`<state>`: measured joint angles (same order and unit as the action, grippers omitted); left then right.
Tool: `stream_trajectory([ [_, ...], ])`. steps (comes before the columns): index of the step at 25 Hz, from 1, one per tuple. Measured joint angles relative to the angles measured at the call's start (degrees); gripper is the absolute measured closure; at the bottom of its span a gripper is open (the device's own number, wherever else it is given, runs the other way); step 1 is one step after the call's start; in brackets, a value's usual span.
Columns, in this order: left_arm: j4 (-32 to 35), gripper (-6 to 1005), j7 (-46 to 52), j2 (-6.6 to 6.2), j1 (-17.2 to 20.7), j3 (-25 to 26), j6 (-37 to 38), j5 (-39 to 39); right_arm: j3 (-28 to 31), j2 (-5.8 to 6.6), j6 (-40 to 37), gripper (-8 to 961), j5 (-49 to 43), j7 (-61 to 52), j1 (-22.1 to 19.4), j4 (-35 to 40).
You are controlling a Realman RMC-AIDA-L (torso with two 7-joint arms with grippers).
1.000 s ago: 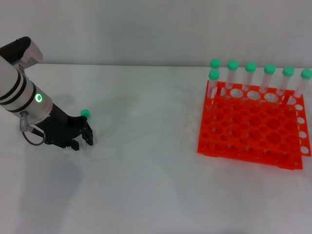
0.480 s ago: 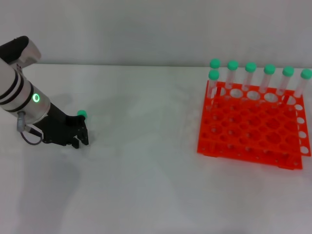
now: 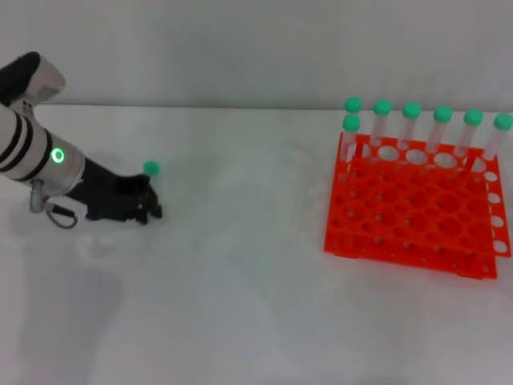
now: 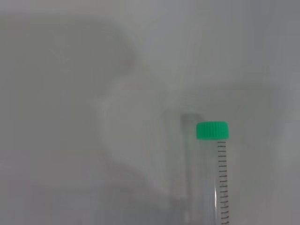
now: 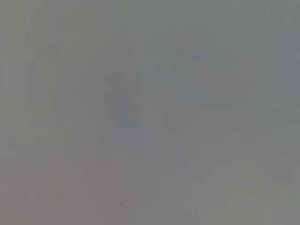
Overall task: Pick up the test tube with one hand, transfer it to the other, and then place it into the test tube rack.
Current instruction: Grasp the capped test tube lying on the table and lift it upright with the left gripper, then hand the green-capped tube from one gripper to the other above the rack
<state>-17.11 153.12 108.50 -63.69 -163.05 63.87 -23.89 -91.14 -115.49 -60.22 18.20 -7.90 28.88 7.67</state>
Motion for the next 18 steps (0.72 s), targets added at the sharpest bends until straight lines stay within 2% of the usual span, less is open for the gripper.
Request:
stream_trajectory([
  [4,-0.24,815,-7.9,-0.72,1.61,0.0,-0.06,10.44,0.0,0.0,0.0,81,0.09,0.0,0.01,0.07],
  [9,-0.41,816,-26.56,-0.93,5.35,0.02,-1.25,31.12,0.0,0.0,-0.24,81,0.09,0.0,-0.16,0.39],
  [14,-0.53,816,-42.68,1.03,9.7,0.0,-5.05,50.61,0.04,0.0,-0.02,81,0.13,-0.38,-0.28,0.42],
  [18,-0.62,816,-57.56,4.03,12.31,0.01,-6.31,63.97,0.28,0.0,0.07,81,0.27,-0.48,-0.64,0.46],
])
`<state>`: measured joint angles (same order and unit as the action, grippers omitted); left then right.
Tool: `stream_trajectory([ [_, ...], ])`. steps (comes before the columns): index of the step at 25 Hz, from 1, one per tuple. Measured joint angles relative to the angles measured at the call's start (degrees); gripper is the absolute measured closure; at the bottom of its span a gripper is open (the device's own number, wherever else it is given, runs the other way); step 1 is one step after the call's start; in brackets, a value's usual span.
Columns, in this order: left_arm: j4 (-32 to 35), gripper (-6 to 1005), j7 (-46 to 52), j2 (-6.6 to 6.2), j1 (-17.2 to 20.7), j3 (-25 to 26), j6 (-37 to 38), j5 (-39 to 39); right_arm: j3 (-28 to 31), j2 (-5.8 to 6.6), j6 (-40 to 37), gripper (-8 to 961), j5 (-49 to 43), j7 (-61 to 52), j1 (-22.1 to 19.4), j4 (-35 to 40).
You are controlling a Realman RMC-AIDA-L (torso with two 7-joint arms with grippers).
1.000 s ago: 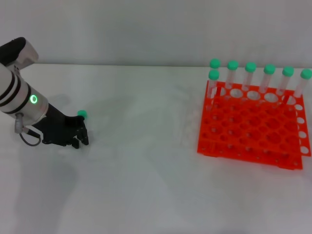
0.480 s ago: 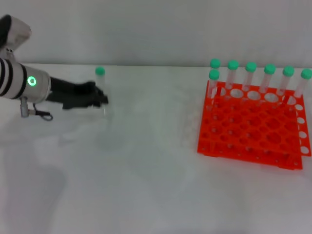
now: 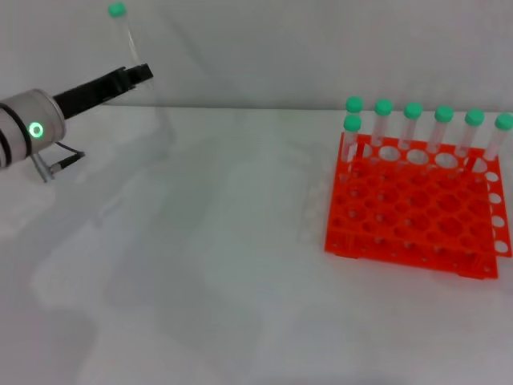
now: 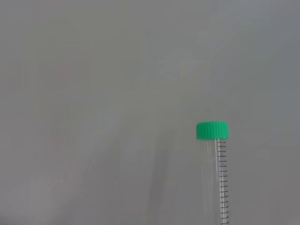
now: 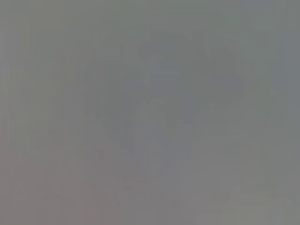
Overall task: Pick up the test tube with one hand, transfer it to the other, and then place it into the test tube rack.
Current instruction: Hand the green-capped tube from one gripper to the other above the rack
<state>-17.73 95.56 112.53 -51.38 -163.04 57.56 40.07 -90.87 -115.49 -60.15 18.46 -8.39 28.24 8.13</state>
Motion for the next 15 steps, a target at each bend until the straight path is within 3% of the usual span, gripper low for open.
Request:
stream_trajectory([
  [2,0.26,816,-9.14,2.03,0.89,0.0,0.16,5.16,0.02,0.01,0.02,81,0.0,-0.14,-0.41,0.0],
  [3,0.8,816,-18.83,4.22,1.65,0.0,0.8,9.92,-0.06,0.0,-0.02,81,-0.06,-0.36,-0.6,0.0],
  [6,3.7,816,-33.38,6.4,2.81,0.01,1.82,15.56,-0.76,0.03,-0.52,81,-0.64,-3.01,-1.33,0.1],
  [11,13.57,816,-55.92,6.6,5.45,0.08,3.87,20.26,-2.38,0.74,-1.37,80,-4.88,-10.72,-3.05,0.83],
  [15,15.36,816,-60.8,6.69,7.71,0.15,8.1,21.0,-2.43,1.05,-4.02,80,-9.48,-16.29,-4.46,1.61],
])
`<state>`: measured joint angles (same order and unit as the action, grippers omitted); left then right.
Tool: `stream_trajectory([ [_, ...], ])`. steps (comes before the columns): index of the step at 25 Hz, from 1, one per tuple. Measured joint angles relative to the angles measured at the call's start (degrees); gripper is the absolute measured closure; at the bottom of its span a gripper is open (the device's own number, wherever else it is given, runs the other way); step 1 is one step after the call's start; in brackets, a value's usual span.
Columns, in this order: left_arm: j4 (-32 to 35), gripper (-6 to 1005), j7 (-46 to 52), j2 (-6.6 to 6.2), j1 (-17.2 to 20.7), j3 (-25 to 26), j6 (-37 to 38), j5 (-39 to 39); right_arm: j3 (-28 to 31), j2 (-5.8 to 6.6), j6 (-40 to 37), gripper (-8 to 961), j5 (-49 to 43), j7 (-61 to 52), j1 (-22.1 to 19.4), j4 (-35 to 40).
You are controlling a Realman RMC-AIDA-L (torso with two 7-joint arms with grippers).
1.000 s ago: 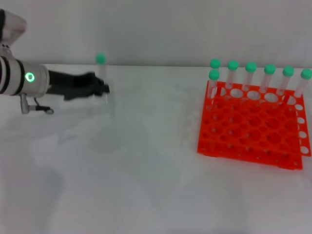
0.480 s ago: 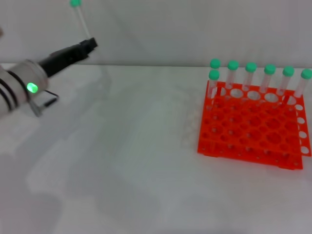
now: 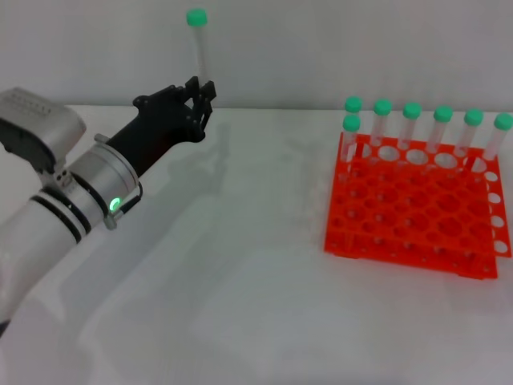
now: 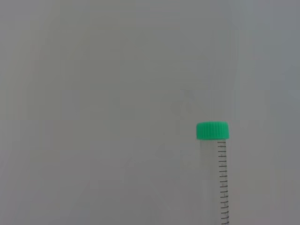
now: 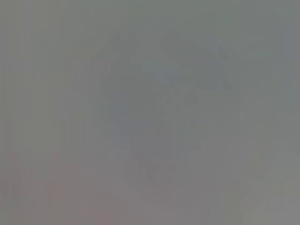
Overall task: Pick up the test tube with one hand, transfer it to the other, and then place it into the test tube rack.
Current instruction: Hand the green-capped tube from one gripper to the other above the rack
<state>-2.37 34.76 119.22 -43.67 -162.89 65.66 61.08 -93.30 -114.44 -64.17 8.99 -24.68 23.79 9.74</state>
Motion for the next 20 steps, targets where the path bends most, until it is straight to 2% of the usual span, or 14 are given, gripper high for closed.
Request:
stream_trajectory([
  [2,1.53,816,-1.08,0.01,1.54,0.01,3.22,0.09,-0.01,0.55,-2.28,80,-3.12,-3.42,-0.46,0.41],
  [4,2.83,816,-3.02,0.06,3.03,0.01,6.55,-0.24,-0.03,1.67,-4.28,80,-7.98,-8.13,-0.56,1.09],
  [7,6.68,816,-9.45,0.22,5.06,-0.03,9.85,-1.87,-0.06,4.39,-7.61,80,-17.08,-17.75,-0.22,2.29],
  [10,11.62,817,-15.92,0.27,6.77,-0.05,10.43,-3.71,-0.03,6.66,-11.31,80,-24.23,-23.22,0.72,3.55],
  [12,14.04,817,-17.95,0.41,7.7,-0.06,9.89,-5.78,0.02,7.7,-13.39,80,-27.79,-25.35,1.33,4.88],
  [15,16.19,817,-18.46,0.62,8.66,-0.06,8.85,-7.87,0.09,8.39,-14.84,80,-31.25,-27.74,2.21,6.36],
  [20,18.22,817,-18.71,0.81,9.72,-0.06,7.56,-11.05,0.11,8.36,-16.49,80,-34.59,-30.02,3.56,7.4],
])
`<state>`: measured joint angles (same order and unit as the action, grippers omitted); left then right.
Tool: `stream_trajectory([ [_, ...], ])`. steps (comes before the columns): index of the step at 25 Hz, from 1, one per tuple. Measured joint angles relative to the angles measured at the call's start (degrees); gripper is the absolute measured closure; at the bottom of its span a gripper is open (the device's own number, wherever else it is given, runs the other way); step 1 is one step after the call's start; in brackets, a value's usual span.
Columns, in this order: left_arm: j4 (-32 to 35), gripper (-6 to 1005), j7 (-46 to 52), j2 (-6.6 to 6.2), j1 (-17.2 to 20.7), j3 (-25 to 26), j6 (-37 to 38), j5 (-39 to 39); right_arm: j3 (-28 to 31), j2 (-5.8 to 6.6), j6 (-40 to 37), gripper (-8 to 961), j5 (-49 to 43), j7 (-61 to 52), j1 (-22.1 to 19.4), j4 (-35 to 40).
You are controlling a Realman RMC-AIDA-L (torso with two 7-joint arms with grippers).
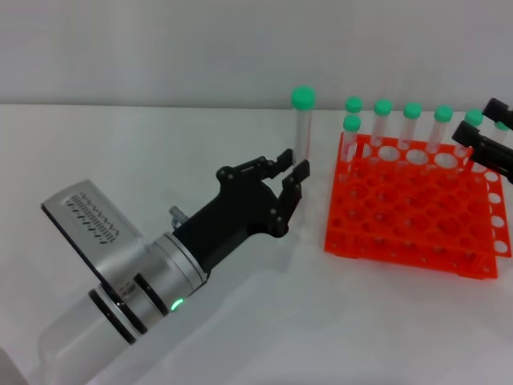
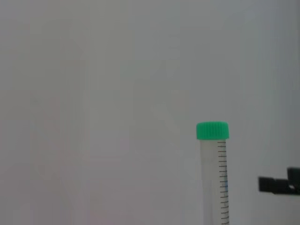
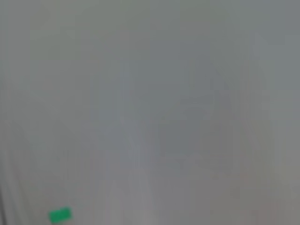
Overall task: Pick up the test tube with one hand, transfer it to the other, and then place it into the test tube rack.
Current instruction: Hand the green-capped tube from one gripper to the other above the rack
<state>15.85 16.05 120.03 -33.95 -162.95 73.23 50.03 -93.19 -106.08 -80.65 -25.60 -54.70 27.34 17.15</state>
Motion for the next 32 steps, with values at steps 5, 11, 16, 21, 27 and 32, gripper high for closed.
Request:
stream_trajectory([
  [5,2.3,817,0.45,0.01,-0.11,0.0,-4.14,-0.66,-0.5,-0.64,-1.24,80,-3.4,-0.38,0.87,1.56],
  [11,3.08,817,0.39,0.03,-0.39,0.0,-6.6,-2.75,-0.46,-1.88,-0.83,80,-8.85,-1.18,2.39,3.02],
  [16,3.14,817,0.12,0.01,-0.51,0.0,-7.42,-3.6,-0.55,-3.36,0.58,80,-11.34,-1.94,3.79,3.45],
  [21,3.51,818,0.1,0.05,-0.51,0.0,-8.26,-4.96,-0.57,-4.64,2.77,80,-14.48,-2.95,4.51,4.82],
  [27,3.89,818,-0.07,0.21,-0.88,0.0,-9.98,-5.05,-0.64,-5.58,3.85,80,-15.78,-3.52,5.28,5.86],
  [32,4.06,818,-0.14,0.28,-1.2,0.0,-10.48,-5.06,-0.47,-5.72,5.71,80,-18.34,-6.57,6.87,6.63],
])
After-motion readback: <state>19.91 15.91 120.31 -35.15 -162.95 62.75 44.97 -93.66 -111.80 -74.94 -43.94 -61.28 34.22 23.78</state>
